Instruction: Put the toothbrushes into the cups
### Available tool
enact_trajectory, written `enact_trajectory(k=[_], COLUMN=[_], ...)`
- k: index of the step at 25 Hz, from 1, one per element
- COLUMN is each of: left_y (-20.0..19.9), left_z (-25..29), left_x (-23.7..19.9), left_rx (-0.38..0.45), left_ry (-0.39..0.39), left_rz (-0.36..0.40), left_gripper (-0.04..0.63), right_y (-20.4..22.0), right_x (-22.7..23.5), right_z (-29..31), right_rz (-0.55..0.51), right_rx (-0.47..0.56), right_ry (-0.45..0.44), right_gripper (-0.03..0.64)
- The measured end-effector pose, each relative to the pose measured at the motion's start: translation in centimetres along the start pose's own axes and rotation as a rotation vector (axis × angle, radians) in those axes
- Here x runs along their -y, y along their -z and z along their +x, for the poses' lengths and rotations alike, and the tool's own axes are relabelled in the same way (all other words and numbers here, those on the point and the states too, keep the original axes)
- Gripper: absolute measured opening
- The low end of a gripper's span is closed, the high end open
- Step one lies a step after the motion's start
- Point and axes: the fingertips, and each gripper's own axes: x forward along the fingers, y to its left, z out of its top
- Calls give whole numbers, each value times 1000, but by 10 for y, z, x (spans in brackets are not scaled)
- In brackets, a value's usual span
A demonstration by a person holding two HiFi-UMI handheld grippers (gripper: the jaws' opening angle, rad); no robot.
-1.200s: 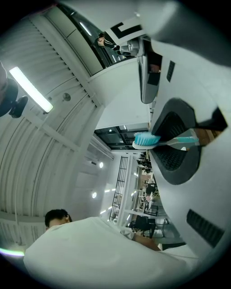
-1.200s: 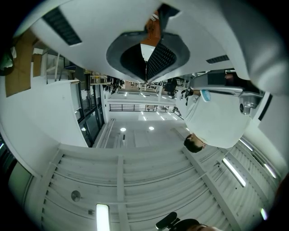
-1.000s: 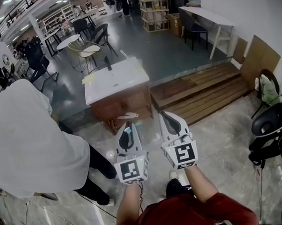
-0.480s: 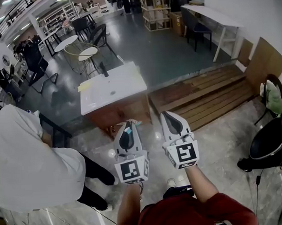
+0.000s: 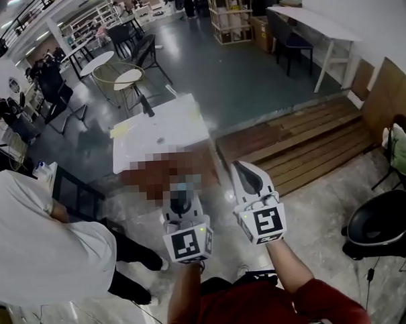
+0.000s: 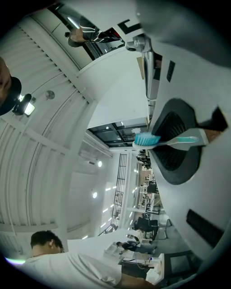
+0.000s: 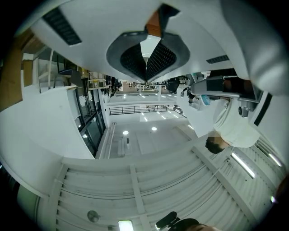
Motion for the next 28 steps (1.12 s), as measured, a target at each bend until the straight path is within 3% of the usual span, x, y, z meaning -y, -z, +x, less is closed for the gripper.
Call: enact_trajectory(k=[14, 28], left_y=[19, 46], left_z=[43, 125], left_x=[-1, -96], left_rx=[6, 12], left_ry=[6, -13], left_rz=[-1, -28], left_gripper=[51, 51], right_y=[15, 39], right_x=[25, 4], right_z=[33, 162], right_rz=[11, -31], right_rx=[9, 2], right_ry=[11, -5], right_gripper=[30, 29])
